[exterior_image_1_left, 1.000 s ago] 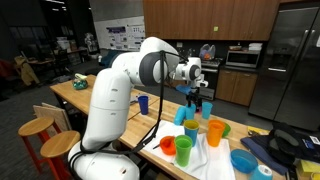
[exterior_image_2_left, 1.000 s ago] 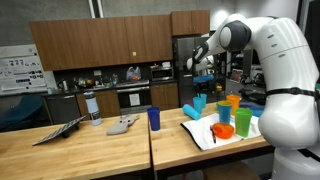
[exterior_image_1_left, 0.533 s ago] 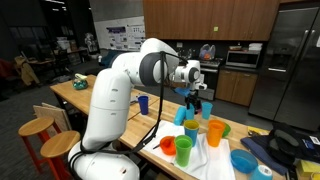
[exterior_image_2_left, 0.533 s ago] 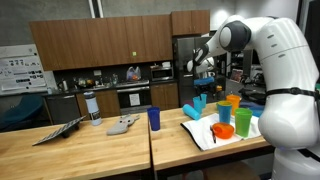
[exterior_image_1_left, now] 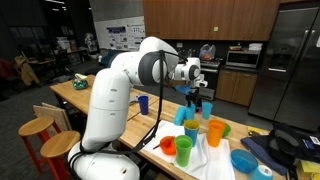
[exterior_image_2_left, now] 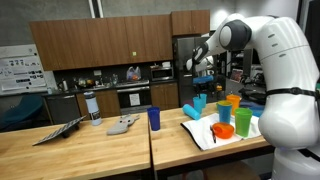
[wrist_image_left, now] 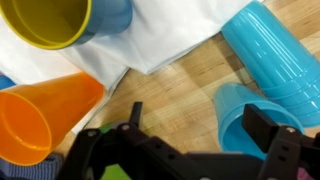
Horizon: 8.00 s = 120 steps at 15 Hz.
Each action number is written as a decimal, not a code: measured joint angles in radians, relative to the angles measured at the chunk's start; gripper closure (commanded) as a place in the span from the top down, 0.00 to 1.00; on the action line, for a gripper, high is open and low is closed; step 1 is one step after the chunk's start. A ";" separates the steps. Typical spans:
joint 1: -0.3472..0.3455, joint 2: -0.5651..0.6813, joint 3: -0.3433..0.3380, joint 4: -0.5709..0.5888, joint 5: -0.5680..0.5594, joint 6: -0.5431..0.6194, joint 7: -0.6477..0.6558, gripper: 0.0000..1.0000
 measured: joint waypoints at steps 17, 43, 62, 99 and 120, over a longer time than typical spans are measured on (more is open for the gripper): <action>0.011 0.025 -0.009 0.087 -0.060 -0.008 0.010 1.00; -0.018 0.187 0.022 0.193 -0.026 -0.099 -0.088 0.92; -0.001 0.200 0.015 0.222 -0.043 -0.121 -0.088 0.01; 0.244 0.473 0.235 0.691 0.010 -0.117 -0.296 0.01; 0.259 0.618 0.205 0.831 -0.022 -0.164 -0.362 0.54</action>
